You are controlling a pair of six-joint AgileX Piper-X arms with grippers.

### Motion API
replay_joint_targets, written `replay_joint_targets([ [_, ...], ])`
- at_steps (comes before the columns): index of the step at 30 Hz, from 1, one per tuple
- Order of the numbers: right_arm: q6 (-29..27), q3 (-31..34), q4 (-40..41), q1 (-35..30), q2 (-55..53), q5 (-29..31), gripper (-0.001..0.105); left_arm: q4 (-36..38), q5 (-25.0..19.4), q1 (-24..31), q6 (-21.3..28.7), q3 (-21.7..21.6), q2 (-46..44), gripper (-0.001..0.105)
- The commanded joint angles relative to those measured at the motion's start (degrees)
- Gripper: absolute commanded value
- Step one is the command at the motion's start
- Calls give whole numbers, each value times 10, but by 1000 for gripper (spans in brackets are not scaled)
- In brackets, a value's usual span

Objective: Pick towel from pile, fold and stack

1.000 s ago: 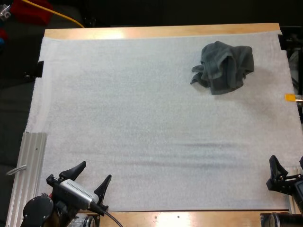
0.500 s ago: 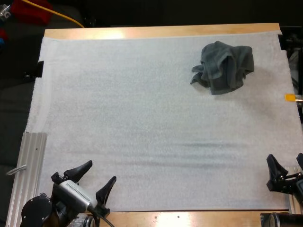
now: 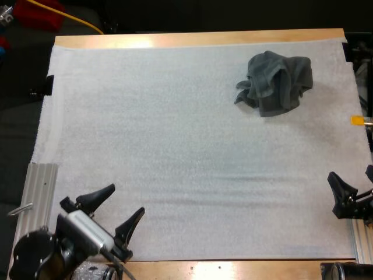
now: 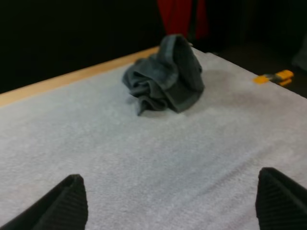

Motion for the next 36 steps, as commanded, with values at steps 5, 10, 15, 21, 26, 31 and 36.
replay_joint_targets([
  [5,-21,-35,-27,1,50,-26,77,-10,4,-17,-1,-44,76,70],
  [10,-21,-50,-52,1,90,-36,77,-10,4,-44,3,-82,138,70],
  [15,-17,-56,-78,1,129,-48,77,-10,4,-84,7,-106,183,70],
  [21,-3,-56,-109,1,174,-59,77,-10,4,-130,2,-115,221,70],
  [26,8,-56,-145,1,220,-68,77,-10,4,-142,-5,-115,234,70],
  [31,16,-56,-176,1,262,-70,77,-10,4,-142,-5,-115,237,70],
  [36,42,-56,-220,1,303,-83,77,-10,4,-142,-5,-115,237,70],
])
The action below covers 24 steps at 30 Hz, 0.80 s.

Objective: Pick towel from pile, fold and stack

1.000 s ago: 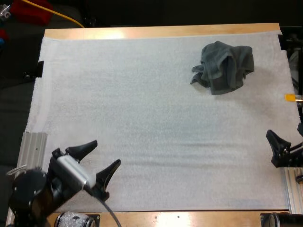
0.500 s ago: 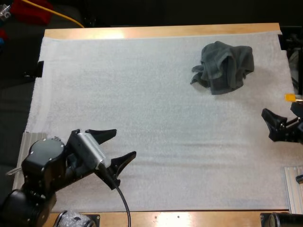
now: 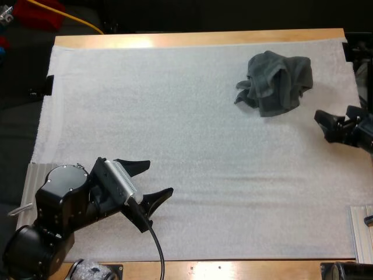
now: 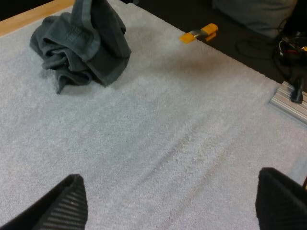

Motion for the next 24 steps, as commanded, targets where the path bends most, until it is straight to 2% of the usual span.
replay_joint_targets([
  [1,6,-5,-17,1,6,-11,77,-6,4,-2,-5,-4,2,70],
  [7,43,-5,-61,18,56,-6,77,-6,4,-2,-5,-4,2,70],
  [12,64,-8,-96,86,93,89,77,-6,4,-2,-15,-4,2,70],
  [17,66,-26,-111,152,143,222,77,-6,4,-2,-19,-4,2,70],
  [19,67,-34,-116,161,160,244,77,-6,4,-2,-21,-4,2,70],
  [24,75,-63,-133,166,210,251,77,-6,4,-2,-27,-4,2,70],
])
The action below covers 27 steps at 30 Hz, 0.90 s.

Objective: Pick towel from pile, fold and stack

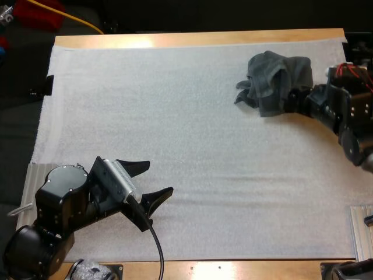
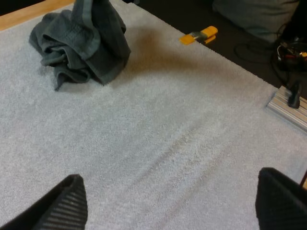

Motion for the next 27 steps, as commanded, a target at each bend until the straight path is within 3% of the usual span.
replay_joint_targets([
  [1,0,-15,-10,0,9,7,77,-6,4,-2,-5,-4,2,70],
  [11,0,-95,-13,0,120,7,77,-6,4,-2,-5,-4,2,70],
  [27,13,-165,-21,0,261,11,77,-2,8,-2,-9,-4,2,70],
])
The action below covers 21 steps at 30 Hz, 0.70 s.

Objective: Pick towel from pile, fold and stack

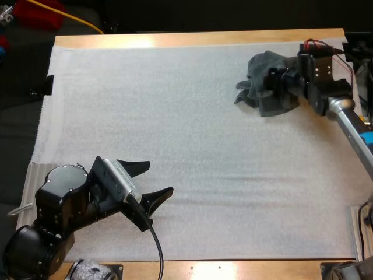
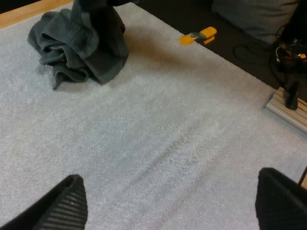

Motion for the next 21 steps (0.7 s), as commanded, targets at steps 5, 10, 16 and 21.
replay_joint_targets([
  [5,25,-25,-13,0,30,25,77,22,6,-2,-5,-4,2,70],
  [10,28,-29,-17,0,46,30,57,36,11,-2,-5,-4,2,70],
  [16,28,-29,-10,0,42,40,3,36,19,-2,-5,-4,2,70],
  [21,23,-29,-7,0,19,40,1,35,19,-2,-5,-4,2,70],
])
